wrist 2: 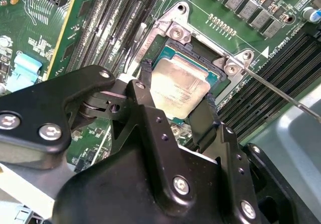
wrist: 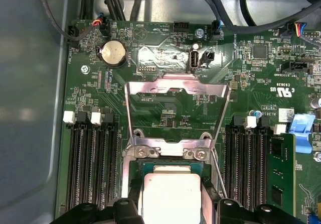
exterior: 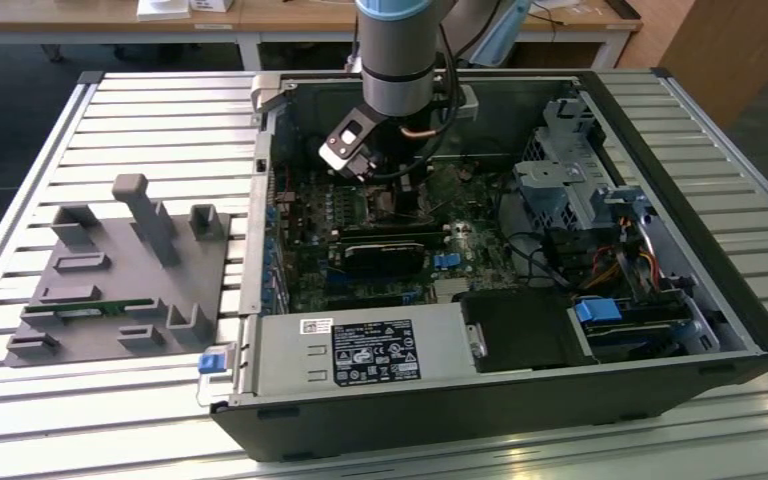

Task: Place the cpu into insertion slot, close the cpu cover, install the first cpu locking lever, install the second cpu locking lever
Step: 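Place the cpu into insertion slot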

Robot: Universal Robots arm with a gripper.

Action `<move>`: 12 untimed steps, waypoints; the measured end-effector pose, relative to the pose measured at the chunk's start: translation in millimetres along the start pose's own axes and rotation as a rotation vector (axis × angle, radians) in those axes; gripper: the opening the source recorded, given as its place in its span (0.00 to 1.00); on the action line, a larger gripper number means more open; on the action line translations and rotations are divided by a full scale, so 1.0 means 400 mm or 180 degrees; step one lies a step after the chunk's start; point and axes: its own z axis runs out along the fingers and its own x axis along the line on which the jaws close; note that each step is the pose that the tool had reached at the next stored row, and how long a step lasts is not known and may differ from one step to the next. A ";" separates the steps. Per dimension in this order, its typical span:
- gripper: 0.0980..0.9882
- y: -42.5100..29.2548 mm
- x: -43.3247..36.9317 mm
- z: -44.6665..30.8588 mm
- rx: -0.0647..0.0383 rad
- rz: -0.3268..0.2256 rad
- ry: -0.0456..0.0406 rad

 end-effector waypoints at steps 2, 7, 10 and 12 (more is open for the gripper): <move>0.50 0.000 0.000 0.001 0.0001 0.0000 -0.0001; 0.50 0.000 0.000 0.001 0.0000 0.0000 0.0001; 0.50 0.000 0.000 0.002 0.0000 0.0000 0.0000; 0.50 0.000 0.000 0.002 0.0000 0.0000 0.0001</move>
